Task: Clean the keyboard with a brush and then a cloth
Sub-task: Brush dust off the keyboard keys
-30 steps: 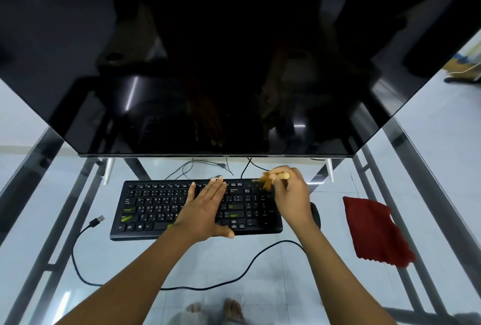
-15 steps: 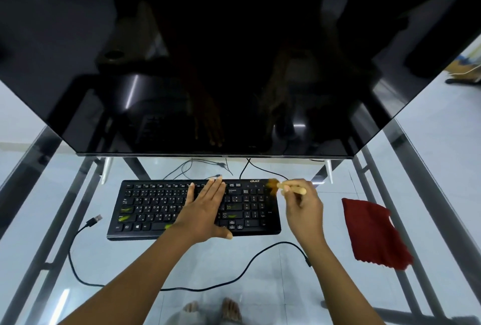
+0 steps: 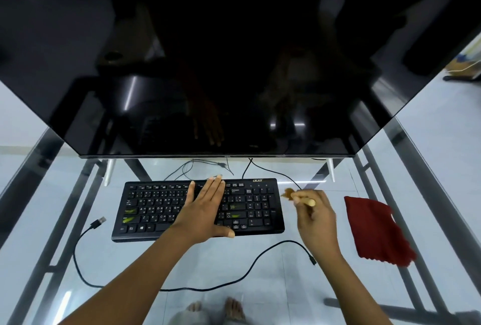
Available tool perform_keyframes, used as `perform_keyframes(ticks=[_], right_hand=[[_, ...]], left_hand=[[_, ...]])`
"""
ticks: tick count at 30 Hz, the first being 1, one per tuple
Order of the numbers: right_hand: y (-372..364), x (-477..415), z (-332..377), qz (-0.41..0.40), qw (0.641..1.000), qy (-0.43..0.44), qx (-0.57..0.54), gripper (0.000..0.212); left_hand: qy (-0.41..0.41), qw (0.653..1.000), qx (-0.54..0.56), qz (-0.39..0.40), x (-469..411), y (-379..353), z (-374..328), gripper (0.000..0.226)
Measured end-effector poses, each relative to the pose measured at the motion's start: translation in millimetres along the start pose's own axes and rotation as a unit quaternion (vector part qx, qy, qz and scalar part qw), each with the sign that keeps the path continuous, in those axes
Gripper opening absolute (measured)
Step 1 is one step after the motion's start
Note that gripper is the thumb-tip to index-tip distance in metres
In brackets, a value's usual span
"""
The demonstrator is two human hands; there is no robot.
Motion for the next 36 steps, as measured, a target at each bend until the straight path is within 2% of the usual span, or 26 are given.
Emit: perform_keyframes(ticks=[1, 3, 4, 6, 7, 9, 11, 12, 15, 18, 19, 21, 22, 25, 26, 29, 33, 34, 36], right_hand=[[-1, 2, 2, 0.003, 1.0, 0.001, -0.007, 0.015], [-10, 3, 6, 0.058, 0.998, -0.002, 0.0, 0.013], [-13, 4, 10, 0.05, 0.999, -0.004, 0.018, 0.016], [-16, -2, 16, -0.019, 0.999, -0.025, 0.011, 0.025], [-18, -6, 21, -0.031, 0.999, -0.04, 0.002, 0.023], [-31, -9, 34, 0.031, 0.999, -0.038, -0.022, 0.008], [-50, -9, 47, 0.108, 0.994, -0.004, -0.016, 0.006], [-57, -9, 54, 0.121, 0.993, 0.002, 0.001, 0.007], [-73, -14, 62, 0.078, 0.996, -0.033, -0.006, 0.015], [-89, -10, 74, 0.144, 0.989, -0.009, 0.03, 0.012], [-91, -9, 78, 0.139, 0.99, -0.023, 0.021, 0.014], [-90, -12, 82, 0.072, 0.996, -0.058, 0.014, 0.017], [-89, -13, 82, 0.063, 0.997, -0.051, 0.015, 0.016], [-96, -4, 88, 0.171, 0.984, -0.002, 0.047, 0.011], [-97, -2, 90, 0.175, 0.983, -0.002, 0.053, 0.012], [-96, -5, 95, 0.078, 0.994, -0.036, 0.063, 0.016], [-103, 5, 103, 0.212, 0.975, 0.012, 0.066, 0.01], [-104, 6, 105, 0.207, 0.977, -0.012, 0.051, 0.01], [-99, 6, 104, 0.139, 0.988, -0.04, 0.048, 0.012]], left_hand=[[0.003, 1.0, 0.003, -0.006, 1, 0, 4, 0.135], [0.006, 1.0, 0.002, -0.008, 5, 1, 13, 0.136], [0.01, 1.0, -0.002, -0.008, 7, 1, 17, 0.136], [0.021, 1.0, -0.003, -0.013, 10, 0, 25, 0.136], [0.026, 1.0, -0.001, -0.016, 11, 0, 29, 0.136], [0.032, 0.999, 0.001, -0.017, 15, 1, 36, 0.136], [0.039, 0.999, 0.003, -0.019, 19, 0, 43, 0.133], [0.041, 0.999, 0.007, -0.022, 23, -1, 46, 0.131], [0.053, 0.997, 0.028, -0.044, 35, -1, 57, 0.128], [0.074, 0.995, 0.021, -0.061, 48, -1, 79, 0.132], [0.081, 0.994, 0.02, -0.068, 52, -2, 86, 0.133], [0.096, 0.99, 0.045, -0.088, 61, -2, 102, 0.133], [0.102, 0.987, 0.065, -0.102, 66, -2, 110, 0.132], [0.114, 0.977, 0.109, -0.141, 82, -1, 135, 0.13], [0.12, 0.975, 0.119, -0.145, 87, -1, 143, 0.131], [0.129, 0.969, 0.154, -0.142, 97, -4, 161, 0.134], [0.106, 0.968, 0.189, -0.127, 104, -10, 172, 0.137], [0.098, 0.968, 0.195, -0.123, 106, -14, 173, 0.137], [0.083, 0.97, 0.195, -0.12, 108, -20, 174, 0.137]])
Point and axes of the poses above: each hand's wrist, its own x-axis away from the middle knuckle, its own y-axis out of the back of the hand, z = x × y, the point moved 1 cm from there along -x, towards the middle knuckle, and after that the axes turned 2 degrees about z, right-handed, at the moved point
